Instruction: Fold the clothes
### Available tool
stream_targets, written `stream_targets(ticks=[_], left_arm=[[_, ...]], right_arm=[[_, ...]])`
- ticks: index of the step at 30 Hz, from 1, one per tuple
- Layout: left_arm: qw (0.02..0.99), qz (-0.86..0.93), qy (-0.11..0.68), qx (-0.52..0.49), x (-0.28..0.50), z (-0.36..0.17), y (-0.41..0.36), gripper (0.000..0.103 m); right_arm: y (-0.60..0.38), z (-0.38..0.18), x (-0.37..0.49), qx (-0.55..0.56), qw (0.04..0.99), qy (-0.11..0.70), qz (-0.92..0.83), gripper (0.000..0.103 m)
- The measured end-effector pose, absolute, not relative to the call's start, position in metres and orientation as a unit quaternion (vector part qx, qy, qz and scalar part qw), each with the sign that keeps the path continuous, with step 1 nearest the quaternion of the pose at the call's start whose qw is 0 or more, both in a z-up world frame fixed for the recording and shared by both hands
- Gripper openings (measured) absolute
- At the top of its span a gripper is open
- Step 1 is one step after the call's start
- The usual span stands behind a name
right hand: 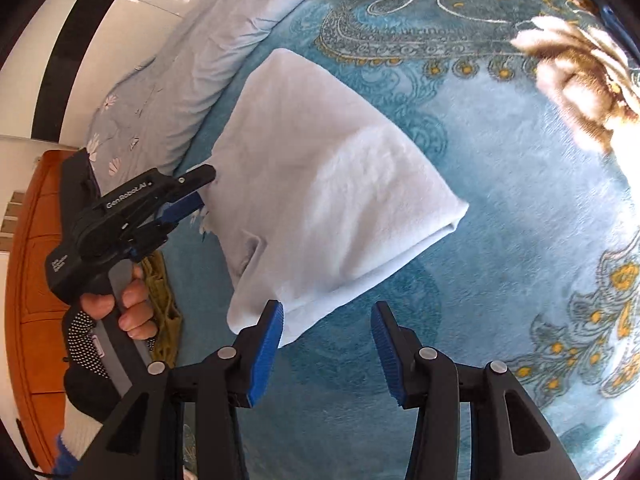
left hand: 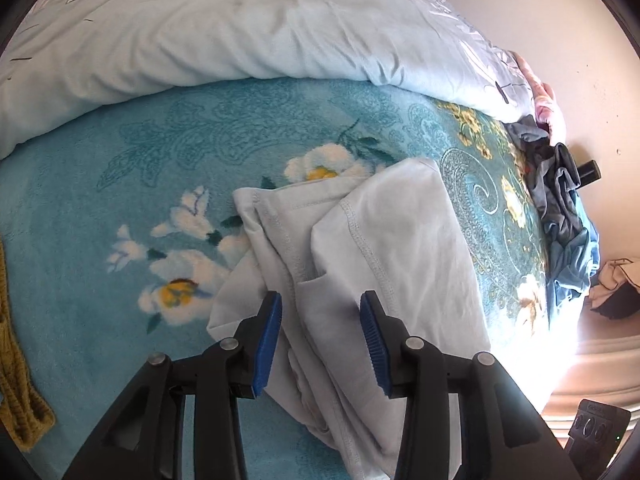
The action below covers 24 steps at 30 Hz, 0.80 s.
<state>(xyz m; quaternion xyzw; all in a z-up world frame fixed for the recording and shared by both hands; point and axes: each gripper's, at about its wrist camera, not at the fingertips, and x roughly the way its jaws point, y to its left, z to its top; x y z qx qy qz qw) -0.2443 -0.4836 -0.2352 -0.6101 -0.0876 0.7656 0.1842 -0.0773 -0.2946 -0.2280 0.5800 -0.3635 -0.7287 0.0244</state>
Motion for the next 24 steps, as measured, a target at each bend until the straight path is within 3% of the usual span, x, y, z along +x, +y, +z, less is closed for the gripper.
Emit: stream_targets(ticks=[5,10,12,13,14,17,24], left_arm=[[0.186,0.768,-0.076,-0.608,-0.243,-0.237,-0.478,0.042],[0.188,0.778,-0.078,-0.594,-0.241,-0.233,-0.478,0.013],[0.193,0.781,-0.078,-0.588,-0.241,-0.232,-0.477,0.01],[0.195,0.783,-0.077,-0.586,-0.241,-0.231,-0.477,0.009],[0.198,0.784,-0.075,-0.584,-0.242,-0.231,-0.477,0.009],[0.206,0.785,-0.076,-0.579,-0.244,-0.227,-0.479,0.008],[0.23,0.796,-0.076,-0.554,-0.259,-0.207,-0.492,0.007]], right_arm=[[-0.306,-0.232,-0.086,0.568,0.04,-0.394,-0.721,0.05],[-0.307,-0.24,-0.092,0.567,0.044,-0.426,-0.703,0.05],[-0.309,-0.24,-0.093,0.563,0.047,-0.432,-0.703,0.049],[-0.31,-0.239,-0.094,0.566,0.048,-0.426,-0.704,0.042],[-0.312,-0.238,-0.096,0.57,0.048,-0.419,-0.705,0.025],[-0.314,-0.236,-0.101,0.576,0.05,-0.412,-0.704,0.009],[-0.326,-0.201,-0.102,0.549,0.079,-0.386,-0.737,0.006]])
